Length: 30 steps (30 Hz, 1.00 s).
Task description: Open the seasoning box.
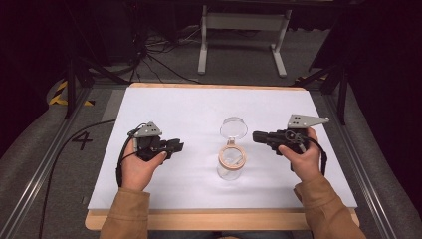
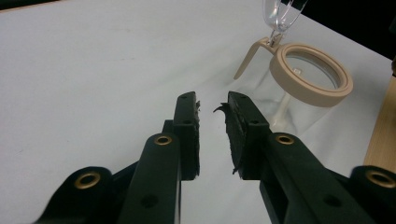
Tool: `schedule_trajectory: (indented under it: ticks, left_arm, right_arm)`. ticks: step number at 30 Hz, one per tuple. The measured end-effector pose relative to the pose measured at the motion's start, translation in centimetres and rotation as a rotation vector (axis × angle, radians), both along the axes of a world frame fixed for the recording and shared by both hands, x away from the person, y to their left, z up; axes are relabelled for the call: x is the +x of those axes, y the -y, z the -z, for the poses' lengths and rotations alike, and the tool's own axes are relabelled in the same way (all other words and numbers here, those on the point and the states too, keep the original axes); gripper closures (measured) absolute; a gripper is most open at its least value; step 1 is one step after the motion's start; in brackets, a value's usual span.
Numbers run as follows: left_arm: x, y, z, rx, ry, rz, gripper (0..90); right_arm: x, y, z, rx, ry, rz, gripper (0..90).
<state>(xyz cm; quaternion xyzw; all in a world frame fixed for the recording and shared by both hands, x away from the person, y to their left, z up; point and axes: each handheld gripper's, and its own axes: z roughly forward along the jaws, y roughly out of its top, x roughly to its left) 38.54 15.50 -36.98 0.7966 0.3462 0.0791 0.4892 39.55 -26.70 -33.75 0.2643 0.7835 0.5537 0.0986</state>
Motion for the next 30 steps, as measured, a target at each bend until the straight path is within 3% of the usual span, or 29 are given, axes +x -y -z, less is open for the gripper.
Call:
schedule_trajectory:
  ticks: [4, 12, 16, 19, 22, 30]
  left_arm:
    - [0.4, 0.1, 0.0, 0.033, 0.003, 0.007, 70.7]
    - [1.3, -0.5, 0.4, 0.08, -0.04, -0.048, 62.7]
    - [1.9, -1.3, 0.9, 0.088, -0.058, -0.094, 57.9]
    - [2.4, -1.7, 1.4, 0.096, -0.054, -0.106, 55.3]
    - [3.0, -2.3, 2.4, 0.109, -0.05, -0.136, 49.8]
    - [4.1, -3.5, 4.3, 0.124, -0.052, -0.187, 41.6]
  right_arm:
    - [-0.2, 1.4, -0.4, -0.014, 0.004, 0.027, 80.0]
    - [0.0, 5.4, -0.8, -0.002, -0.008, 0.108, 65.9]
    - [0.4, 7.9, -0.3, -0.077, 0.013, 0.199, 55.4]
    - [0.7, 8.7, 0.1, -0.1, 0.006, 0.222, 52.0]
    - [1.3, 9.8, 1.0, -0.162, -0.003, 0.261, 49.8]
    - [2.5, 11.7, 3.8, -0.243, -0.034, 0.35, 46.8]
